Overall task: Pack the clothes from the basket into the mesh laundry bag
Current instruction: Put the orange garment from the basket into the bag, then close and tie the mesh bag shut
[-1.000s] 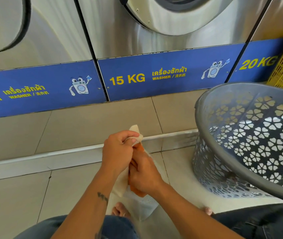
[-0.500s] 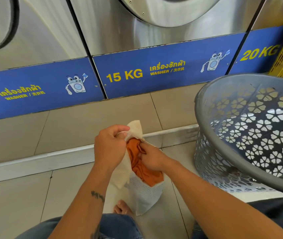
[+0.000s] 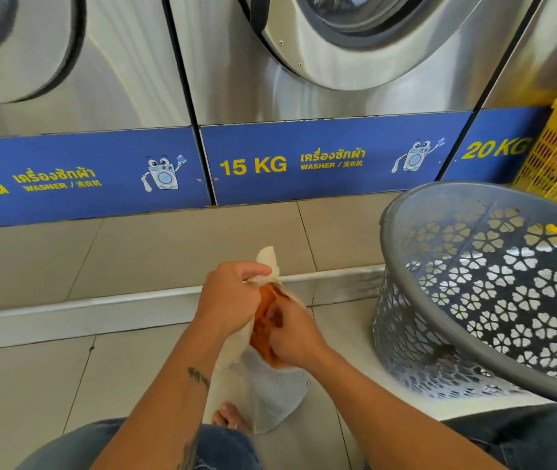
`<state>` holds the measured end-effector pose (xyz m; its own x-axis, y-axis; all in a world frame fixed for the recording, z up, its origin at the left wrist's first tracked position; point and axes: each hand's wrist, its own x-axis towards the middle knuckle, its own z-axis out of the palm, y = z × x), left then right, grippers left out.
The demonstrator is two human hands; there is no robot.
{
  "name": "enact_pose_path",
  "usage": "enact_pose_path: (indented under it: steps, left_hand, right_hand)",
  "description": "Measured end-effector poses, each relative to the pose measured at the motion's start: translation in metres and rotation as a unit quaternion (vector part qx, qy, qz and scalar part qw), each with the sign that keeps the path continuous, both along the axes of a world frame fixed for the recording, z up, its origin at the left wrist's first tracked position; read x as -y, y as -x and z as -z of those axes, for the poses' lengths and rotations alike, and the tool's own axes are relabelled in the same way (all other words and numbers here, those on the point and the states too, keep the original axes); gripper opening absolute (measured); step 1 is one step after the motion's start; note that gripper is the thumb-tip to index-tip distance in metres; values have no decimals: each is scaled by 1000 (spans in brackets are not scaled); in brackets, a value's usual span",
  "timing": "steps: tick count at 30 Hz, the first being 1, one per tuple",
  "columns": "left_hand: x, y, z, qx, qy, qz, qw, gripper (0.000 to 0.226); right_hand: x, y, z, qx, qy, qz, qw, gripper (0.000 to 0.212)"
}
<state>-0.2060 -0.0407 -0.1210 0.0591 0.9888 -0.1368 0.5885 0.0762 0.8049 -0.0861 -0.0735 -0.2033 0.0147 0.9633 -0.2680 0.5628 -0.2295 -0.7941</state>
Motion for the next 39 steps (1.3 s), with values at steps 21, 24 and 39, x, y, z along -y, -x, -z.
enact_pose_path:
  steps: [21, 24, 39]
  left_hand:
    - [-26, -6, 1, 10, 9, -66, 998, 41]
    - [-16, -7, -1, -13, 13, -28, 999, 42]
    - [-12, 5, -2, -36, 112, 35, 992, 36]
  right_hand:
    - [-35, -58, 8, 141, 85, -89, 982, 18]
    - [-44, -60, -9, 158, 4, 12, 987, 16]
    - [-45, -42, 10, 49, 8, -51, 997, 19]
